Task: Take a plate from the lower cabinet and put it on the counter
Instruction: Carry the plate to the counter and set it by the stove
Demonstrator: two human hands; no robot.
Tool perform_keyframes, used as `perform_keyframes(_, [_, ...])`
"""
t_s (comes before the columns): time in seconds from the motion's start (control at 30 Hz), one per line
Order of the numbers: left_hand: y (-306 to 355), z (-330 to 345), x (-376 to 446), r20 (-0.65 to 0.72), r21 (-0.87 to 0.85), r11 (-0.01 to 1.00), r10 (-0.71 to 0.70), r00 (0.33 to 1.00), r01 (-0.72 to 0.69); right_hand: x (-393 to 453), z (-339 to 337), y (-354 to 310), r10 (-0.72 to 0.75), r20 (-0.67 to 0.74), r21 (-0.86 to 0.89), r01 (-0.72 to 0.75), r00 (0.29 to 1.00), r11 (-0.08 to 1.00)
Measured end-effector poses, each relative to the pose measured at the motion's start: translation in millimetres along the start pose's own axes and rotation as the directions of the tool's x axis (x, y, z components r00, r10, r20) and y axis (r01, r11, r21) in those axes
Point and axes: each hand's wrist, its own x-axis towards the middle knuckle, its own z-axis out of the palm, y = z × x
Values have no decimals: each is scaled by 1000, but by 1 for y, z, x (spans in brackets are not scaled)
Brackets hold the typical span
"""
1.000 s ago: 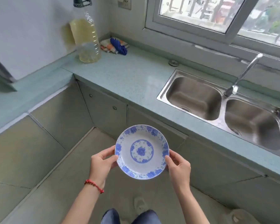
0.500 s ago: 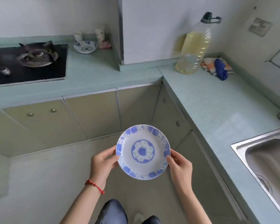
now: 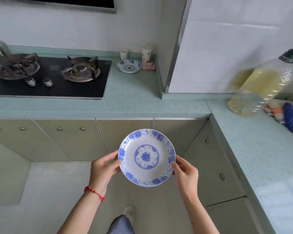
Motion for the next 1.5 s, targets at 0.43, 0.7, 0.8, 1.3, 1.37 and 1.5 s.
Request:
perform_keyframes(0.43, [63,8,176,-8,20,1000,12,1000,-12,161,98,-46,-26,17,-2,26,1000,1000])
perform_keyframes(0.7, [74,42,276,-81,19,1000,19,997,-18,276,132,-51,6,54,-52,-3,998,999])
perform_keyframes(0.8, [82,56,312,-110,30,999,28,994,-24,321,143,-59,4,101,-60,2,995,998])
perform_keyframes(1.3, [67,66,436,-178,109,988,-89,980,109,433,197,-47,58,146,-205,-28,988,978])
perform_keyframes(1.37, [60,65,449,-178,125,983,-111,978,134,439,203,-40,80,119,-226,-52,990,973])
perform_keyframes(1.5, [49,64,464,-199,102,981,-141,970,164,447,211,-28,127,89,-253,-100,988,962])
